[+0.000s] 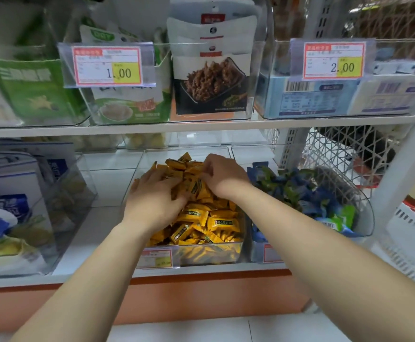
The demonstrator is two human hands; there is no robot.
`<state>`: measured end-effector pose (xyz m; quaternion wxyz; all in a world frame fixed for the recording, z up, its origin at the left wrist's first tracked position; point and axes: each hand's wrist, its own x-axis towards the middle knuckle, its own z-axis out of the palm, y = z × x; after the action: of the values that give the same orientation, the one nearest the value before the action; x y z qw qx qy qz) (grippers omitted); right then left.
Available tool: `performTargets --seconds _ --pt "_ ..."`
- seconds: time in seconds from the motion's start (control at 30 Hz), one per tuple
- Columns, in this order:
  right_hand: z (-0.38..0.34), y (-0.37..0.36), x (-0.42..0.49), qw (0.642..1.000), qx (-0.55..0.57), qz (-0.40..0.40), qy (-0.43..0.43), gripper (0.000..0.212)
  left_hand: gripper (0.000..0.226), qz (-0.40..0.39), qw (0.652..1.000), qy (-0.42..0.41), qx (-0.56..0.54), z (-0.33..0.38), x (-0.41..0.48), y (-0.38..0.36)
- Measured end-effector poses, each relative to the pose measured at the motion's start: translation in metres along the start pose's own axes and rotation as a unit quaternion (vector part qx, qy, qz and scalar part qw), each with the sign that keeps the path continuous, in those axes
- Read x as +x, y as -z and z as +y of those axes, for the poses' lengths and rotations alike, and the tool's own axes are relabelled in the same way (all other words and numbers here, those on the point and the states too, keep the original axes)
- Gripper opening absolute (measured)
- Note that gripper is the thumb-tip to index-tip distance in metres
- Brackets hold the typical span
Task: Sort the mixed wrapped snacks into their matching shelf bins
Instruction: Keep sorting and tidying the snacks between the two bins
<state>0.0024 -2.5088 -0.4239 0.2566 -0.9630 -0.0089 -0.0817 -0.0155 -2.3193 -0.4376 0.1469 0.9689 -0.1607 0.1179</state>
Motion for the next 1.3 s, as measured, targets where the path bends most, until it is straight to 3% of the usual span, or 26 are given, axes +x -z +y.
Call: performTargets --seconds 0.1,0.2,0.33,0.43,0.5,0.57,0.63,0.73,0.9,0.97,1.07,1.2,1.3 --pt "0.001 -0.003 -0.001 0.995 -0.089 0.025 0.047 0.02 0.052 0.023 0.999 -0.007 -0.034 0.01 0.001 0.006" --pt "0.016 0.019 -0.01 0.995 -0.052 0.045 0.066 0.024 0.051 0.034 0.995 -0.046 -0.08 0.024 0.002 0.007" --pt "0.064 0.057 -0.03 0.998 -0.01 0.042 0.054 0.014 0.052 0.023 0.988 -0.108 -0.106 0.052 0.0 0.0" --pt "0.099 0.065 -0.049 0.998 0.056 -0.011 0.013 0.009 0.058 0.017 0.988 -0.131 -0.084 0.077 -0.001 -0.012" --pt "0.115 0.057 -0.06 0.994 0.055 -0.092 0.009 0.009 0.062 0.0 0.988 -0.134 -0.076 0.089 0.001 -0.022" --pt "0.124 0.045 -0.066 0.981 -0.008 -0.193 0.029 0.026 0.064 -0.023 0.989 -0.128 -0.076 0.096 0.003 -0.03" --pt "0.128 0.035 -0.068 0.958 -0.094 -0.265 0.046 0.062 0.065 -0.038 0.989 -0.119 -0.078 0.1 0.006 -0.036" --pt "0.127 0.025 -0.063 0.939 -0.179 -0.293 0.026 0.086 0.072 -0.046 0.99 -0.107 -0.077 0.103 0.01 -0.04" --pt "0.123 0.017 -0.057 0.933 -0.2 -0.298 0.025 0.05 0.077 -0.044 0.99 -0.117 -0.064 0.103 0.009 -0.043" --pt "0.126 0.024 -0.054 0.93 -0.188 -0.314 0.018 0.048 0.078 -0.047 0.99 -0.116 -0.068 0.101 0.01 -0.043" --pt "0.137 0.042 -0.051 0.945 -0.171 -0.279 0.019 0.041 0.08 -0.052 0.989 -0.117 -0.074 0.099 0.011 -0.043" --pt "0.159 0.067 -0.047 0.983 -0.143 -0.11 -0.021 0.037 0.079 -0.048 0.989 -0.12 -0.077 0.099 0.012 -0.044" --pt "0.177 0.075 -0.043 0.986 -0.153 -0.031 -0.059 0.038 0.079 -0.047 0.988 -0.122 -0.08 0.099 0.012 -0.045"
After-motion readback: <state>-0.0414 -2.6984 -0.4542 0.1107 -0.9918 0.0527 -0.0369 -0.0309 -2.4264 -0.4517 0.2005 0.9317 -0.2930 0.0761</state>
